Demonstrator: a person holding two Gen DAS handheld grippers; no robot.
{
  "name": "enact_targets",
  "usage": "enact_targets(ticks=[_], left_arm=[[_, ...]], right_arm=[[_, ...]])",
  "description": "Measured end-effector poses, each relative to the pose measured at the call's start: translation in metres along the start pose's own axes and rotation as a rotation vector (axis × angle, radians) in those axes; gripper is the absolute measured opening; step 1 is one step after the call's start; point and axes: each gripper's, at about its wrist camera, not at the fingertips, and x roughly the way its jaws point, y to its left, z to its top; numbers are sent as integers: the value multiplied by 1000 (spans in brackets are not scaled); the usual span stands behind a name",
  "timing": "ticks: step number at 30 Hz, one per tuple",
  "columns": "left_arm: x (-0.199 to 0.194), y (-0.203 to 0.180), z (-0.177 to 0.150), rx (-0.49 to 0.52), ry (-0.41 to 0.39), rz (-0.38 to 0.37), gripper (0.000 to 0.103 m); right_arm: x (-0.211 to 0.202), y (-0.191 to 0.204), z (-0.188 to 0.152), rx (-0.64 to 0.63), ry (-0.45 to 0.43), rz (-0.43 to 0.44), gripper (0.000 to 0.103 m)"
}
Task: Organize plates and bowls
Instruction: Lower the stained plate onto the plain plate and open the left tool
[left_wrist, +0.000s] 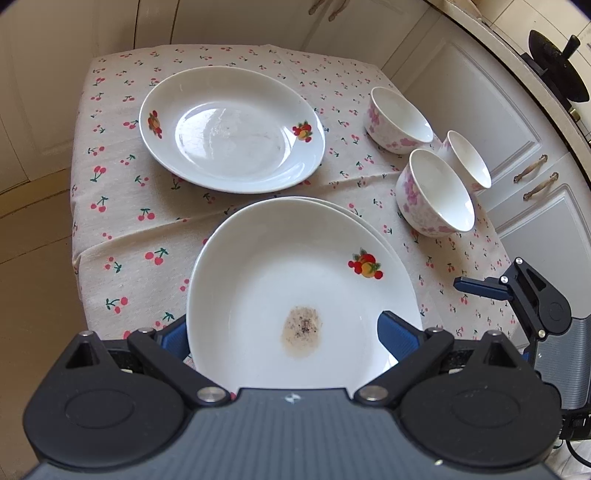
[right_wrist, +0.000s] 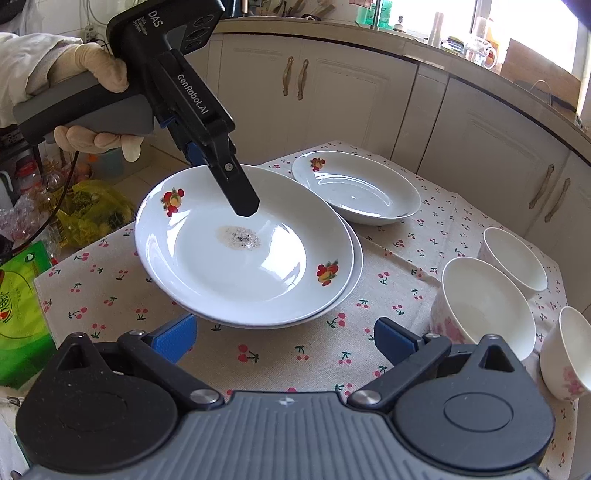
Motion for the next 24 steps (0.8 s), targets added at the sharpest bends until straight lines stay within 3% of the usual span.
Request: enact_targets(ticks=[11,16,24], left_arm=[[5,-14,-3,19,-25,104,99],[9,-27,-7,58,-37,221,99],[-7,-50,-15,156,-147,197,99]], right_arm=[[-10,1,-8,31,-5,-25,103],[-14,1,-11,45,-3,-45,103],[-21,1,-17,78,-20,-54,103]])
